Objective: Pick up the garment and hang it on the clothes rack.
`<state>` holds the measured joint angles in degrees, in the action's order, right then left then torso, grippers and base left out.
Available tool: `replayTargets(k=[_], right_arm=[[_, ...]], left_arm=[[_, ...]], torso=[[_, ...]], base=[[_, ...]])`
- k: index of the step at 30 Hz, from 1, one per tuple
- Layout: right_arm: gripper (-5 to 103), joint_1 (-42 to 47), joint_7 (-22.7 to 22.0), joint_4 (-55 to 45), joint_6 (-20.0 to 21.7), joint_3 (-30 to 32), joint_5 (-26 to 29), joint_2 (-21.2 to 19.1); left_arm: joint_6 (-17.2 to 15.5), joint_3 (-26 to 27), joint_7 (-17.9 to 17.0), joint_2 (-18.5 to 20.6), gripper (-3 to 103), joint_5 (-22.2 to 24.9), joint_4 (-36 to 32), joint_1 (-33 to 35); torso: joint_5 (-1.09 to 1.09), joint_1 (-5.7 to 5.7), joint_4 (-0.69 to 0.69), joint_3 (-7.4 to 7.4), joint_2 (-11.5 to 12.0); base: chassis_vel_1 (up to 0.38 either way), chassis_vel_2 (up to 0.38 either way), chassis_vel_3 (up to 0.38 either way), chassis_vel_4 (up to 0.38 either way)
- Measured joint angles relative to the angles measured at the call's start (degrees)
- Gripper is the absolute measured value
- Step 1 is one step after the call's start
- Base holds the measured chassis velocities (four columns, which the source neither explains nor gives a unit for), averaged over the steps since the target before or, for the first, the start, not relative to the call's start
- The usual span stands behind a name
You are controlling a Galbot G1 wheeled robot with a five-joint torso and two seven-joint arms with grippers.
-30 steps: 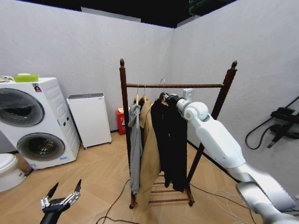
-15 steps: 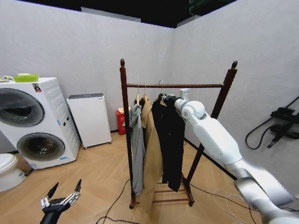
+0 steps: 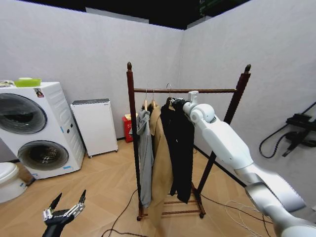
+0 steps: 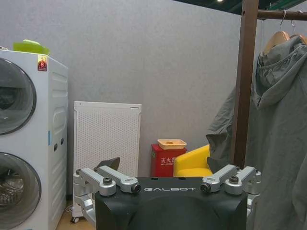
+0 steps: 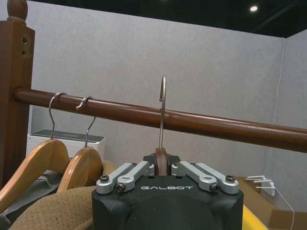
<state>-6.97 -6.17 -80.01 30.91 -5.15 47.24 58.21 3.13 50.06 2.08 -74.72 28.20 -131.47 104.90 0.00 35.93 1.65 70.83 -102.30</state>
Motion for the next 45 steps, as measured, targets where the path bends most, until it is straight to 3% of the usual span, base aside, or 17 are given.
replayTargets(k=[28,33,34,36,37,38,40,44,45], right_arm=[[7,1.44,0.07,0.5,0.22,-0.6,-1.58,0.13],[21,1.48,0.61,0.31,0.0,-0.24,-1.87,0.02],[32,1.55,0.59,0.03,-0.46,-0.22,-1.85,-0.02],[32,1.62,0.51,-0.14,-0.66,-0.22,-1.8,-0.05],[42,1.76,0.31,-0.59,-1.01,-0.18,-1.56,-0.11],[42,1.76,0.31,-0.59,-1.01,-0.18,-1.56,-0.11],[53,2.21,-0.54,-1.86,-1.75,0.46,-0.69,-0.36],[70,5.48,-1.58,-7.64,-1.28,3.51,1.56,-3.14],[70,5.48,-1.58,-7.64,-1.28,3.51,1.56,-3.14]], left_arm=[[0.0,0.0,0.0,0.0,100,0.0,0.0,0.0],[0.0,0.0,0.0,0.0,100,0.0,0.0,0.0],[0.0,0.0,0.0,0.0,100,0.0,0.0,0.0],[0.0,0.0,0.0,0.0,100,0.0,0.0,0.0],[0.0,0.0,0.0,0.0,100,0.0,0.0,0.0],[0.0,0.0,0.0,0.0,100,0.0,0.0,0.0],[0.0,0.0,0.0,0.0,100,0.0,0.0,0.0],[0.0,0.0,0.0,0.0,100,0.0,0.0,0.0],[0.0,0.0,0.0,0.0,100,0.0,0.0,0.0]], torso=[[0.01,0.0,0.0,0.0,0.01],[0.0,0.0,0.0,-0.01,0.0],[0.0,-0.01,0.0,-0.01,0.0],[0.0,-0.01,0.0,-0.01,0.0],[0.0,0.0,0.0,-0.01,0.0],[0.0,0.0,0.0,-0.01,0.0],[0.0,-0.01,-0.01,-0.01,0.0],[-0.01,-0.01,-0.02,-0.01,0.0],[-0.01,-0.01,-0.02,-0.01,0.0]], base=[[0.0,0.0,0.0,0.0],[0.0,0.0,0.0,0.0],[0.0,0.0,0.0,0.0],[0.0,0.0,0.0,0.0],[0.0,0.0,0.0,0.0],[0.0,0.0,0.0,0.0],[0.0,0.0,0.0,0.0],[0.0,0.0,0.0,0.0],[0.0,0.0,0.0,0.0]])
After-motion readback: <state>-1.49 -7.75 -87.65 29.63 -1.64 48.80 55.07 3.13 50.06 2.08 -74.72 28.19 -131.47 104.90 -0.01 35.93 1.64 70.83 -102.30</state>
